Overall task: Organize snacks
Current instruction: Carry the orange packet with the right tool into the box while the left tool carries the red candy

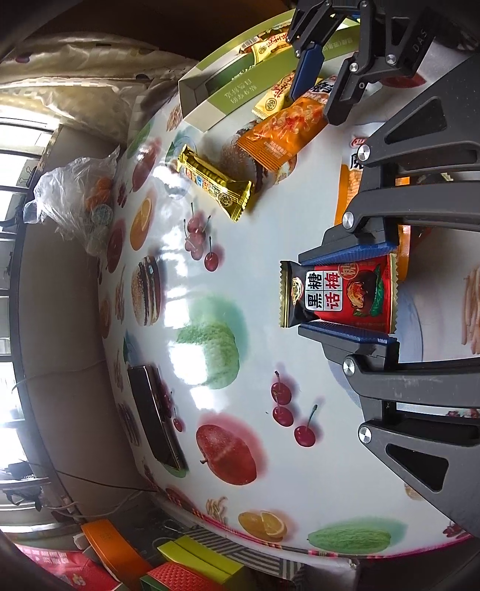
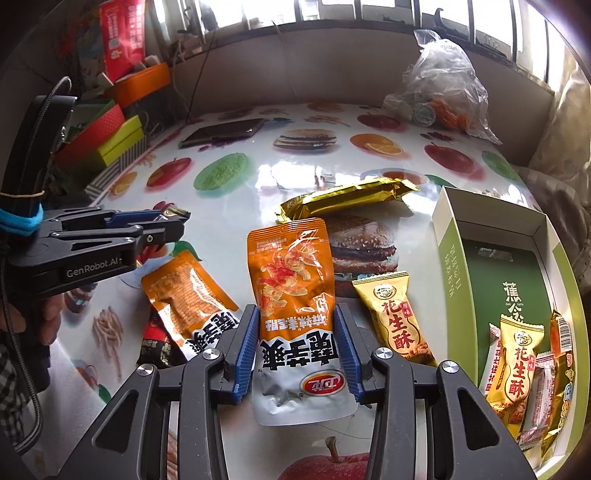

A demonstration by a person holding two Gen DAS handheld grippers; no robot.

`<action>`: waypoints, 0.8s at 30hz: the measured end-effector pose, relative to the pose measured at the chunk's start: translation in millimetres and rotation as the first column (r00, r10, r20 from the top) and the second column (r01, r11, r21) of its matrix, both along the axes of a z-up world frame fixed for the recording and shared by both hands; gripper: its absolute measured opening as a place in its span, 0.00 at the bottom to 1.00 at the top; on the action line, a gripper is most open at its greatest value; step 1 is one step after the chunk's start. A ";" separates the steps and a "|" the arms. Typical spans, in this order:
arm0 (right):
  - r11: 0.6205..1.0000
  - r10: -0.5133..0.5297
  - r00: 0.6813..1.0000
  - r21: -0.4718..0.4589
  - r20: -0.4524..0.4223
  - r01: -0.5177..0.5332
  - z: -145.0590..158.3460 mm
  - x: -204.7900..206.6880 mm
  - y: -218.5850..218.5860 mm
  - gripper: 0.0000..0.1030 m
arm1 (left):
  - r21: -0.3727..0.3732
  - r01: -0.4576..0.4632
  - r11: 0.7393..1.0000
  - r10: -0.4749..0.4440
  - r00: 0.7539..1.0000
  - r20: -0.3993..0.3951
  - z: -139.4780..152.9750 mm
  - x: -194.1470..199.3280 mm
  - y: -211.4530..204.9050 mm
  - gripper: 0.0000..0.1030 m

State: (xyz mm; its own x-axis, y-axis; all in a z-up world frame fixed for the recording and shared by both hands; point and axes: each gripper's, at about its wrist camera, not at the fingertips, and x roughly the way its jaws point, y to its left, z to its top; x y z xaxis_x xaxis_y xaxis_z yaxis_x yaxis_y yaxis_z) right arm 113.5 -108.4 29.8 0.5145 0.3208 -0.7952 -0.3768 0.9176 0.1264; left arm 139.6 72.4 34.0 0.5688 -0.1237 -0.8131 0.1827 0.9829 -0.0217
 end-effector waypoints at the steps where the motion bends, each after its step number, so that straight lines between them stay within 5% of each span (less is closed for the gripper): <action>1: 1.000 -0.001 1.000 0.002 0.003 0.001 1.6 -1.1 -0.6 0.38 | -0.002 0.001 1.000 -0.001 1.000 0.004 2.5 -2.2 -0.8 0.31; 24: 0.994 -0.107 0.990 0.031 0.091 0.104 49.2 -34.2 -43.9 0.38 | -0.040 0.073 0.997 -0.069 0.993 0.101 53.3 -45.7 -52.2 0.31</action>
State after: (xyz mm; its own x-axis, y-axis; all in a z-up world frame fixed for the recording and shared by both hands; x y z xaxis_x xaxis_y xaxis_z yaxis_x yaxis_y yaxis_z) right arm 79.3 -152.3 79.0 0.6175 0.2813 -0.7345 -0.2895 0.9496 0.1203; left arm 93.9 20.3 87.2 0.6350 -0.2007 -0.7459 0.2555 0.9659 -0.0424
